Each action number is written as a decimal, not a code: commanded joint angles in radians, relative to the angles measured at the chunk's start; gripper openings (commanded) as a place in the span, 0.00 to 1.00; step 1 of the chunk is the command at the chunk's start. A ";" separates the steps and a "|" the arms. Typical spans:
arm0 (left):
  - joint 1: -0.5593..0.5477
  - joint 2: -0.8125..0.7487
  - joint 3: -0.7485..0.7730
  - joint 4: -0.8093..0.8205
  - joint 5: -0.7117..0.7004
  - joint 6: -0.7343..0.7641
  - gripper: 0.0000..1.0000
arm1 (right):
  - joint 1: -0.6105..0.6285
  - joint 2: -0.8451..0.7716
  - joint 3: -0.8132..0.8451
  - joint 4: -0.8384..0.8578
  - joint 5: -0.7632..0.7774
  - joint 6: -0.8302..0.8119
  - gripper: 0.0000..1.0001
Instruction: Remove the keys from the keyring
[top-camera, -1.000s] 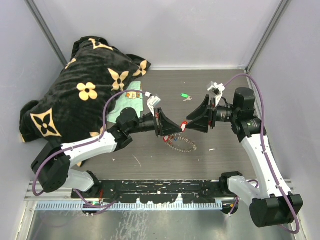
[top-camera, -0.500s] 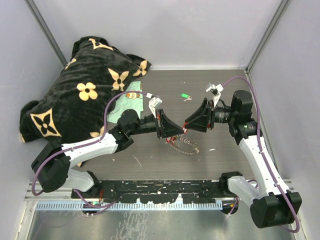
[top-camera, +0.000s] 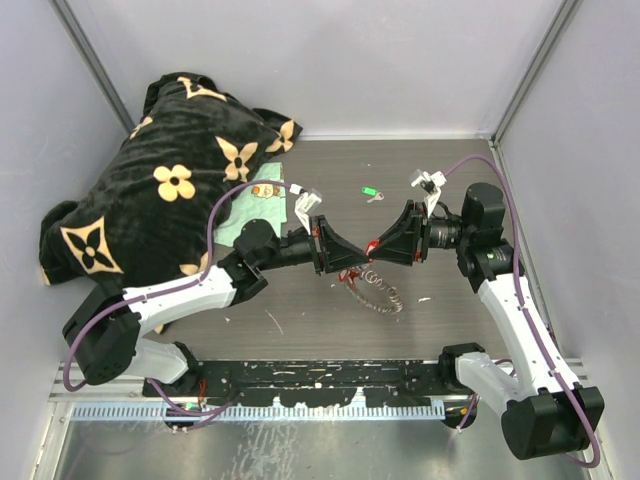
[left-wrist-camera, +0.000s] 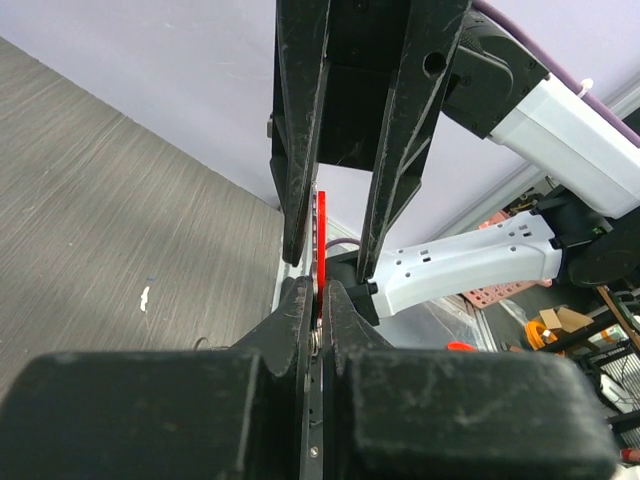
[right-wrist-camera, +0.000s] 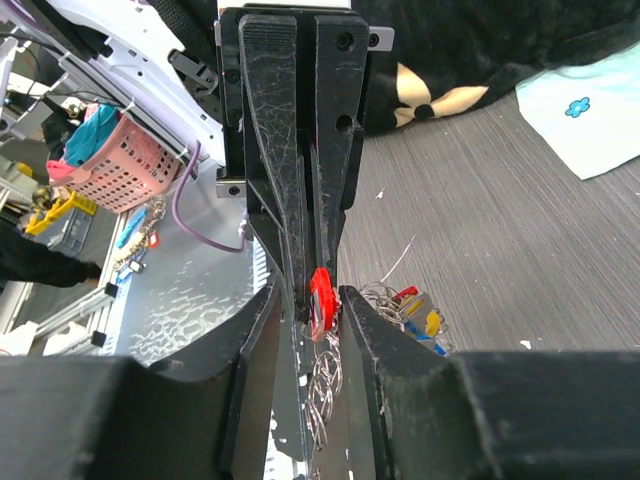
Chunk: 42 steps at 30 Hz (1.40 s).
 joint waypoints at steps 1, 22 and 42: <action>-0.002 -0.033 0.035 0.128 -0.021 -0.009 0.00 | 0.009 -0.021 0.003 0.044 -0.029 0.014 0.34; -0.001 -0.026 0.034 0.129 -0.009 -0.017 0.00 | 0.010 -0.023 0.005 0.097 -0.055 0.061 0.01; -0.005 -0.327 -0.158 -0.105 -0.107 0.195 0.39 | -0.021 -0.079 0.000 -0.060 -0.111 -0.238 0.01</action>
